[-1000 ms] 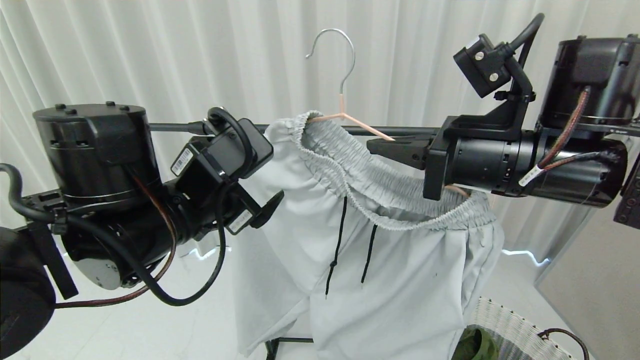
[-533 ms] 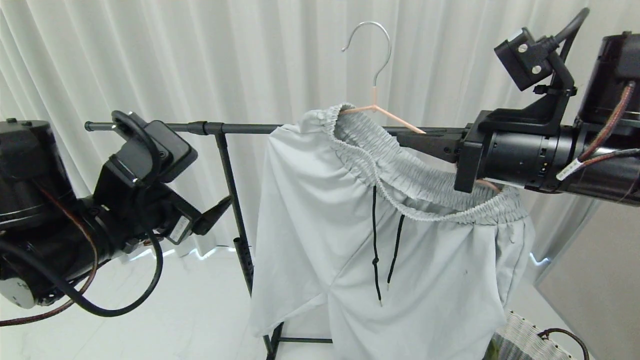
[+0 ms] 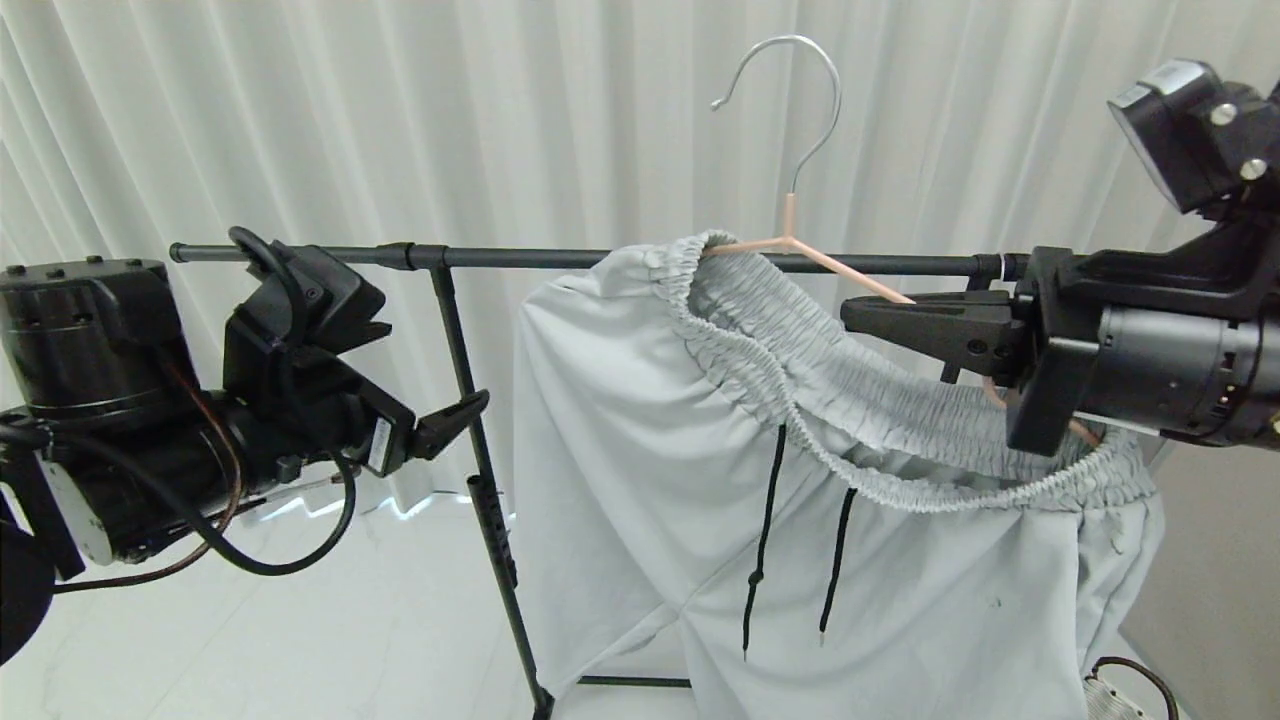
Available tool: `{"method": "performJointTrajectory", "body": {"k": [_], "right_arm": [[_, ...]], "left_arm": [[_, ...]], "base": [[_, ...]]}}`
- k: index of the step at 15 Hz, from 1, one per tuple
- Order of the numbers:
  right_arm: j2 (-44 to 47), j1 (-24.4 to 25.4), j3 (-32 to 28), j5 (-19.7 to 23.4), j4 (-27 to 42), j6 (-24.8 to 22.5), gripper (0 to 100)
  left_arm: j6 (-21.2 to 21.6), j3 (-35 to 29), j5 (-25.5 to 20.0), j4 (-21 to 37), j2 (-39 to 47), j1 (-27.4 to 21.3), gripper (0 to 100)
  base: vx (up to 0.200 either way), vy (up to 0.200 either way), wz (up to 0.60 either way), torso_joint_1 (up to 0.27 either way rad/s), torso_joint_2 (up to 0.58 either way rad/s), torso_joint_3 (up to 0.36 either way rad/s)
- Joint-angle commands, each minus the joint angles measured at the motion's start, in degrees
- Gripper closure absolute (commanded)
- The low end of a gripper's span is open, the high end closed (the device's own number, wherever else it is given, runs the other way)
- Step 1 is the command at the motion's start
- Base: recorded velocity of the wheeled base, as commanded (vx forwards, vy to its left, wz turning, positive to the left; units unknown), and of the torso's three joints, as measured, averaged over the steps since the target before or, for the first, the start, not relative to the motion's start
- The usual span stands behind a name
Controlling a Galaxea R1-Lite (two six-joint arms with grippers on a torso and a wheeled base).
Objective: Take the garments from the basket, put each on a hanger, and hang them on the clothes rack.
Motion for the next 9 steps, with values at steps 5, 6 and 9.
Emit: {"method": "performJointTrajectory", "body": {"k": [5, 6, 9], "right_arm": [[-2.49, 0.94, 0.91, 0.07, -0.16, 0.64, 100], [-2.92, 1.02, 0.82, 0.07, -0.16, 1.26, 100], [-3.54, 1.64, 2.23, 0.07, -0.16, 1.43, 100]], "left_arm": [[0.07, 1.91, -6.47, -4.82, 4.75, -0.77, 0], [0.07, 1.82, -6.56, -4.91, 4.93, -0.77, 0], [-0.45, 1.73, -8.93, -5.00, 5.01, -0.77, 0]], "base": [[0.000, 0.000, 0.00, 0.000, 0.00, 0.000], [0.000, 0.000, 0.00, 0.000, 0.00, 0.000], [0.000, 0.000, 0.00, 0.000, 0.00, 0.000]]}}
